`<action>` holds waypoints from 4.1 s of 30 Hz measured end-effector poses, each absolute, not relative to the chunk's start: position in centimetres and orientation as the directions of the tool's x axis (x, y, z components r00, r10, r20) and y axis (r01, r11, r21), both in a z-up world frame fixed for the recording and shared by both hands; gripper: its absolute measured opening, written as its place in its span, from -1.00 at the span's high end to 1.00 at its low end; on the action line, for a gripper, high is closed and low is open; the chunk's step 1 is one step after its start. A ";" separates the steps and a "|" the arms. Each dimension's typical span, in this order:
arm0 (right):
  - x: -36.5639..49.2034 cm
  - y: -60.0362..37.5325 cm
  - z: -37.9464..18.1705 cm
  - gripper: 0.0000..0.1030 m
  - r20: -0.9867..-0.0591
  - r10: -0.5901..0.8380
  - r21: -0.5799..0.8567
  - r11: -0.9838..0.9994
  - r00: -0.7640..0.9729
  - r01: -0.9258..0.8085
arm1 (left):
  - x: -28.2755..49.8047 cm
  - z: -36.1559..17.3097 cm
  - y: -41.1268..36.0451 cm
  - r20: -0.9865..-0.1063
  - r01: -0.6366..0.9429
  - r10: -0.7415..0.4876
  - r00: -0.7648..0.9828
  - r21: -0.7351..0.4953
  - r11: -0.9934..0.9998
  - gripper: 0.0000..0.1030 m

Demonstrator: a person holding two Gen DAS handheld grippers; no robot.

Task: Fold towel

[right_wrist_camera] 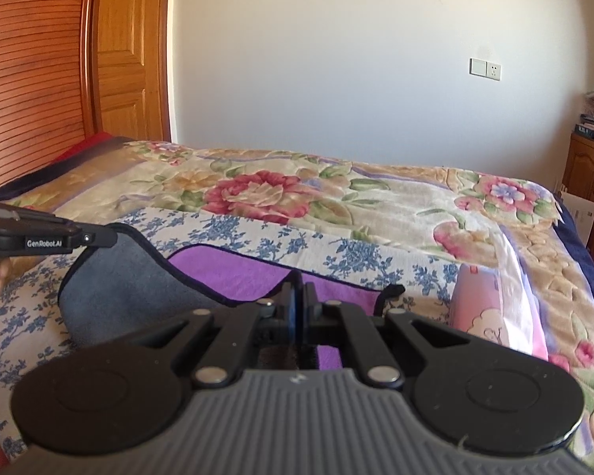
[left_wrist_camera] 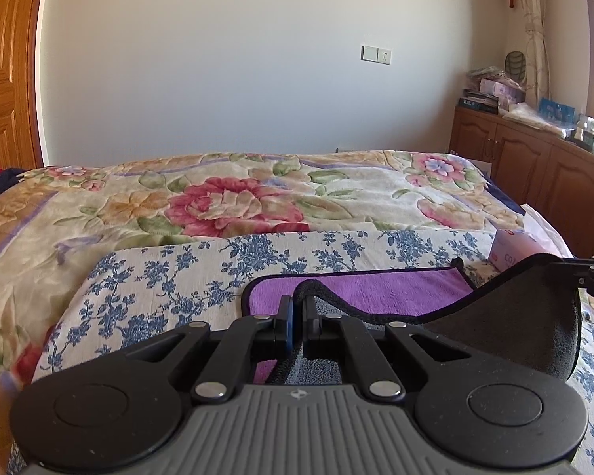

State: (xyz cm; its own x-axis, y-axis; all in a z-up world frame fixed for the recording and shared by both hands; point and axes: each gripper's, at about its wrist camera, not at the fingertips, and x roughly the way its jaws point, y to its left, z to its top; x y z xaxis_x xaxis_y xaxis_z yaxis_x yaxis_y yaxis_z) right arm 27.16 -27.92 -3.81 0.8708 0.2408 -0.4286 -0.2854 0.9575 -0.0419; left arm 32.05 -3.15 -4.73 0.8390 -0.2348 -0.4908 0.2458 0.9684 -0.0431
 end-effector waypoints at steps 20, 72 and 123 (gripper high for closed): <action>30.9 -29.7 -4.4 0.92 -0.444 0.220 -0.108 0.949 0.868 -0.296 | 36.0 -5.0 -3.2 -0.499 0.241 -0.233 0.834 -0.050 0.969 0.90; 38.5 -29.7 -10.1 0.92 -0.568 0.109 -0.202 0.942 0.816 -0.267 | 44.3 -9.5 -4.2 -0.581 0.214 -0.138 0.802 0.065 0.975 0.90; 24.4 -29.0 1.4 -0.25 -0.452 0.149 -0.054 0.980 0.879 -0.194 | 28.7 6.0 -2.7 -0.416 0.151 -0.103 0.903 0.084 0.985 -0.93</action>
